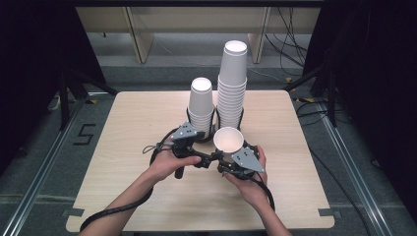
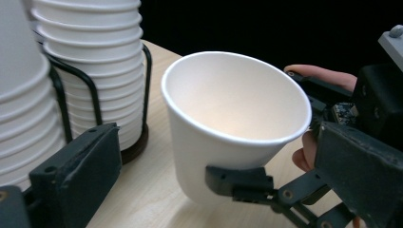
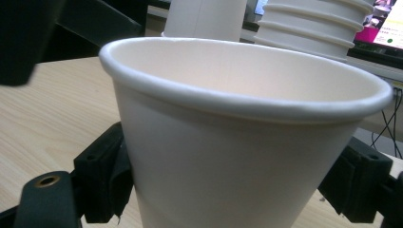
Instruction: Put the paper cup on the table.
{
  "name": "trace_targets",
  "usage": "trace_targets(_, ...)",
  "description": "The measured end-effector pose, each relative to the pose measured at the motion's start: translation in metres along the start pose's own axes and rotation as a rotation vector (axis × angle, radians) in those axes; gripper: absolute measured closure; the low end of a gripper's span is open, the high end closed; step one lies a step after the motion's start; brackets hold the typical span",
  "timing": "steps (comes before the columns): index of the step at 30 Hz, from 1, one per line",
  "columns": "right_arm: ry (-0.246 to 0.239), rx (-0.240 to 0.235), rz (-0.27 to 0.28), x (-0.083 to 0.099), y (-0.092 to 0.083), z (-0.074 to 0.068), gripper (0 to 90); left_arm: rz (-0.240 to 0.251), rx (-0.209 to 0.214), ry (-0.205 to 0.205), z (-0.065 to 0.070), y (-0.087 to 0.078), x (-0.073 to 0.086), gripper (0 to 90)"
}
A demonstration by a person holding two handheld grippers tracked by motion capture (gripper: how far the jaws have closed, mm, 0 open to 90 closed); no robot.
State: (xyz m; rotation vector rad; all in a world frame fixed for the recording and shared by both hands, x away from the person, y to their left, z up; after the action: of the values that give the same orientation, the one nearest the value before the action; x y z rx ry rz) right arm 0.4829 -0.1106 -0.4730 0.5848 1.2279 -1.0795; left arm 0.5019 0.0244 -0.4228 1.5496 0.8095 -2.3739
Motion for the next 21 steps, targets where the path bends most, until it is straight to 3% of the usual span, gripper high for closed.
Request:
trace_targets(3, -0.034, 0.011, 0.010, -0.001, 0.001, 0.001, 17.0, -0.020, 0.002, 0.013, 0.000, 0.005, 0.000, 0.9)
trace_targets(7, 0.013, -0.015, -0.012, 0.002, 0.000, -0.005, 17.0, -0.039, 0.004, 0.051, 0.001, 0.011, 0.000, 0.0)
trace_targets(8, 0.013, -0.015, -0.012, 0.002, 0.000, -0.005, 17.0, -0.039, 0.004, 0.051, 0.001, 0.011, 0.000, 0.0)
trace_targets(9, 0.019, -0.023, -0.013, 0.002, 0.000, -0.007, 17.0, -0.051, 0.003, 0.081, 0.003, 0.015, 0.000, 0.0)
trace_targets(11, 0.014, -0.025, -0.011, 0.002, 0.000, -0.006, 17.0, -0.057, 0.006, 0.102, 0.003, 0.016, 0.001, 0.0)
trace_targets(13, 0.027, -0.033, -0.010, 0.002, 0.000, -0.009, 16.9, -0.061, 0.012, 0.109, 0.004, 0.019, 0.001, 0.0)
trace_targets(16, -0.009, -0.027, 0.008, 0.000, 0.001, -0.007, 16.9, -0.074, 0.006, 0.114, 0.006, 0.022, 0.002, 0.0)
trace_targets(19, -0.005, -0.033, 0.012, -0.001, 0.001, -0.009, 16.9, -0.077, 0.014, 0.117, 0.005, 0.023, 0.002, 0.0)
trace_targets(20, -0.032, -0.029, 0.016, -0.002, 0.001, -0.007, 16.9, -0.082, 0.007, 0.117, 0.005, 0.024, 0.002, 0.0)
trace_targets(21, -0.010, -0.035, 0.011, -0.001, 0.001, -0.009, 16.9, -0.081, 0.009, 0.119, 0.005, 0.025, 0.002, 0.0)
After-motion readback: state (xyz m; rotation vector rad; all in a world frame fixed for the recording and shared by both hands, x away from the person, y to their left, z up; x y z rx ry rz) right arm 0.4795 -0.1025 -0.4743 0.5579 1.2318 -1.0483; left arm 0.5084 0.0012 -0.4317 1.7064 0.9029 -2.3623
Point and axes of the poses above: each handheld gripper's, and its own axes: y roughly forward along the jaws, x roughly out of its underside, z roughly to its right, the point moved 5 cm from there along y, roughly forward along the jaws, and after that the axes turned 7 degrees about -y, right-handed, at the moved point
